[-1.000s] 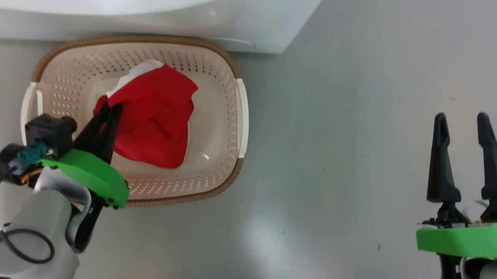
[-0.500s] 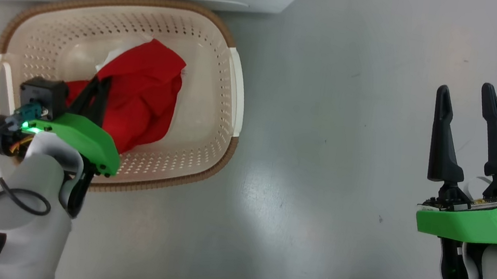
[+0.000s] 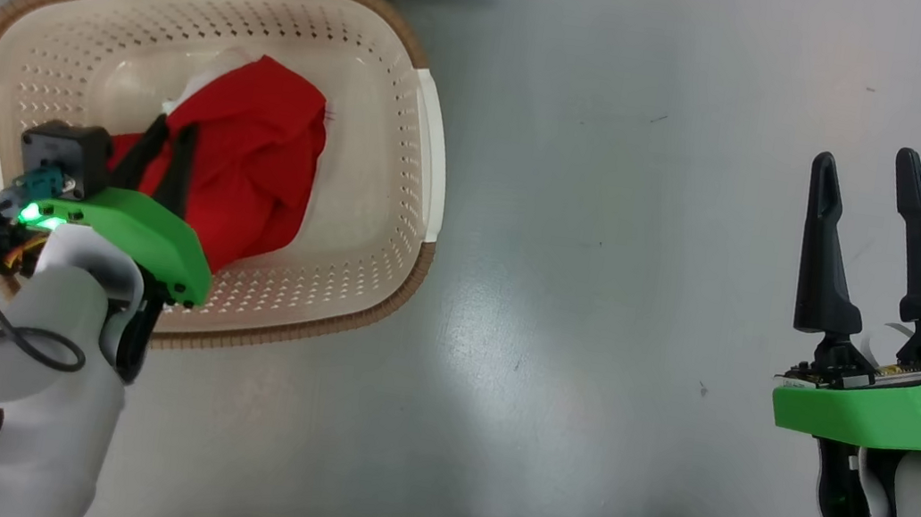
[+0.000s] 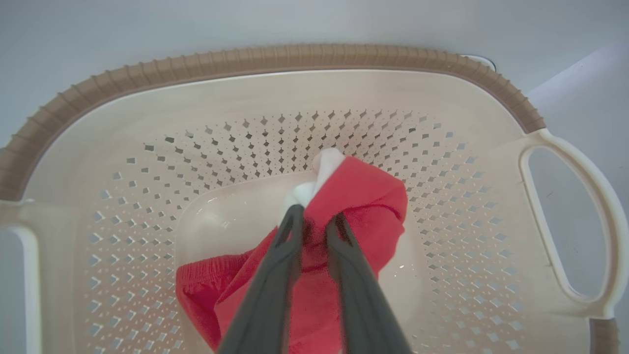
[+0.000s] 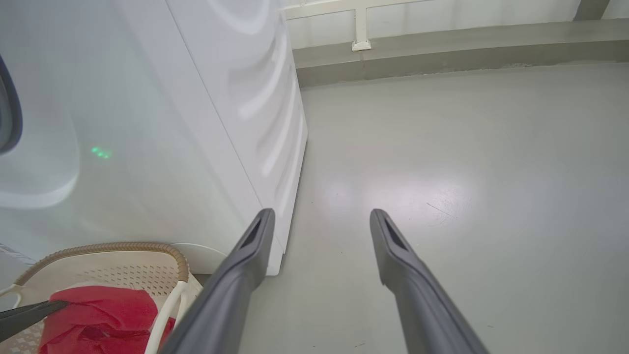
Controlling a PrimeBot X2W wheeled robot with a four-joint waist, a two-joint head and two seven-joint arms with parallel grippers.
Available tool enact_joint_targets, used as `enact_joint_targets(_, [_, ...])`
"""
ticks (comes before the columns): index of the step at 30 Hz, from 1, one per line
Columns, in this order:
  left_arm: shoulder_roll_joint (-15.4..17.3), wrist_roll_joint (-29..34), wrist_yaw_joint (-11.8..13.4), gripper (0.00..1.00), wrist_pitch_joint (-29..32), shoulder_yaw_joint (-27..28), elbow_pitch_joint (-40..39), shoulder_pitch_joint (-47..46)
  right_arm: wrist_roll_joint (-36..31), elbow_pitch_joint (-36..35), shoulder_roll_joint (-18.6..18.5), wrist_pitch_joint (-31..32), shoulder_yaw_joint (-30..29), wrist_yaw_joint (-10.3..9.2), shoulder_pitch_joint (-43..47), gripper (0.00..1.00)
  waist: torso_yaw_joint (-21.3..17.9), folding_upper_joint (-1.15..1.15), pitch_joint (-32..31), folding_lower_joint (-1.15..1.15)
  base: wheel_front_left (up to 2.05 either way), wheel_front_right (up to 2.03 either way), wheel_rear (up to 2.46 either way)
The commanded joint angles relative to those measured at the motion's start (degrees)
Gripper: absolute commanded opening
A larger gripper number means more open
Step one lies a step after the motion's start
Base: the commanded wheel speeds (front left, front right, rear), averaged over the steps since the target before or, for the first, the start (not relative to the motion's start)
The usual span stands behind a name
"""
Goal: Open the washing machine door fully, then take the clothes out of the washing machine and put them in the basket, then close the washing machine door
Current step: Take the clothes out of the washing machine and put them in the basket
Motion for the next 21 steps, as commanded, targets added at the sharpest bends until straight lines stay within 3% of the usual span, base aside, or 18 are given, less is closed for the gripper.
enact_joint_targets(1, [1.86,0.62,-0.32,1.00,-0.29,1.32,-0.51,1.07,0.40,-1.15,0.06,-0.36,0.87,0.37,0.43,1.00,0.11,0.00,-0.35,0.00,0.00,0.00,0.00])
enact_joint_targets(10, [1.36,0.63,-0.32,1.00,-0.29,2.71,-1.81,2.90,0.12,-0.39,0.06,-0.36,0.77,0.37,0.61,1.00,0.69,0.00,-3.26,0.00,0.00,0.00,0.00])
enact_joint_targets(21, [0.99,0.66,-0.32,1.00,-0.29,5.72,-9.21,8.61,-0.30,1.28,0.06,-0.36,0.90,0.37,1.77,1.00,1.43,0.00,-10.54,0.00,0.00,0.00,0.00])
